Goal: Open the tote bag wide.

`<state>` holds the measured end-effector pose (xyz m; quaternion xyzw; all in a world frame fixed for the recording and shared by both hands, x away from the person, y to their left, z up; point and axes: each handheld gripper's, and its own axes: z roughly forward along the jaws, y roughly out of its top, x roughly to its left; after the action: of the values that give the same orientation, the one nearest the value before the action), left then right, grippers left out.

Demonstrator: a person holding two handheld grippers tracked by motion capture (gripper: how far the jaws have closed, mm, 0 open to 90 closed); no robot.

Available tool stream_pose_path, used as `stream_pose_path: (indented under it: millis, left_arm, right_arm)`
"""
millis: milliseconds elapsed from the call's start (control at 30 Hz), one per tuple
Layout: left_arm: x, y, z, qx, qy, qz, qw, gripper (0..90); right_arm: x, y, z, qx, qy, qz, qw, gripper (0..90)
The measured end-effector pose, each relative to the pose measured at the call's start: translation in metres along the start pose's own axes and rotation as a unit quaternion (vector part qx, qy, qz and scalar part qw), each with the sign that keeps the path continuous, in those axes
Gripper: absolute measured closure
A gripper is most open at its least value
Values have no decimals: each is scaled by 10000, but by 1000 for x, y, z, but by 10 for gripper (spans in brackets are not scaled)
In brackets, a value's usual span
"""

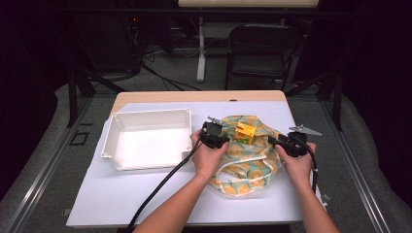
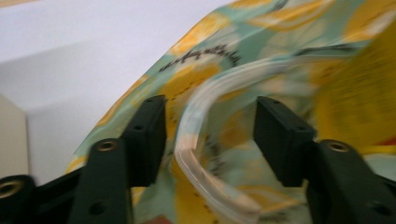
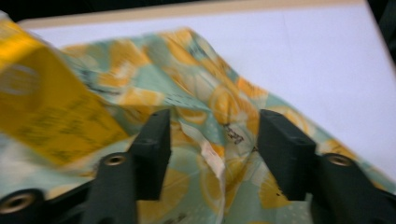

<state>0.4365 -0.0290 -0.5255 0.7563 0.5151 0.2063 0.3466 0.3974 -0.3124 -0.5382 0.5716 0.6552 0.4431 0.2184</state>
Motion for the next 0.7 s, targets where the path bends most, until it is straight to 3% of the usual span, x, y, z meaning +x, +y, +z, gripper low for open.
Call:
stream_pose_path:
  millis: [67,233,267,367,400,433,467,500,533,567,633,700]
  left_arm:
    - [3,6,-15,-124,-211,-85,9997,380]
    - [5,12,-36,-393,-355,-24,9986,385]
    - [7,12,-48,-737,-229,-10,9970,414]
    - [9,8,-59,-991,-273,-80,9947,514]
    - [8,6,-61,-1049,-341,-66,9939,585]
    - [8,6,-61,-1049,-341,-66,9939,658]
    - [6,2,-60,-1057,-503,-26,9931,658]
    - [3,-2,-56,-895,-736,100,9932,765]
    - [3,-2,-56,-895,-736,100,9932,795]
    - [-2,-8,-47,-678,-941,188,9931,824]
    - [-3,-10,-41,-541,-1021,198,9931,836]
    - [-4,-13,-26,-268,-1121,107,9933,859]
  right_arm:
    - [4,7,-26,-301,81,-197,9993,369]
    - [12,11,-51,-709,168,-230,9971,392]
    - [21,10,-60,-913,290,-324,9949,467]
    - [35,7,-65,-998,435,-558,9925,636]
    - [40,6,-66,-995,461,-653,9918,695]
    - [44,6,-65,-1015,539,-626,9914,763]
    - [44,6,-65,-1015,539,-626,9914,763]
    - [51,3,-58,-888,712,-615,9916,845]
    - [51,3,-58,-888,712,-615,9916,845]
    - [55,0,-47,-682,768,-708,9922,893]
    - [56,-1,-43,-640,790,-699,9924,900]
    - [58,-6,-27,-389,782,-583,9945,900]
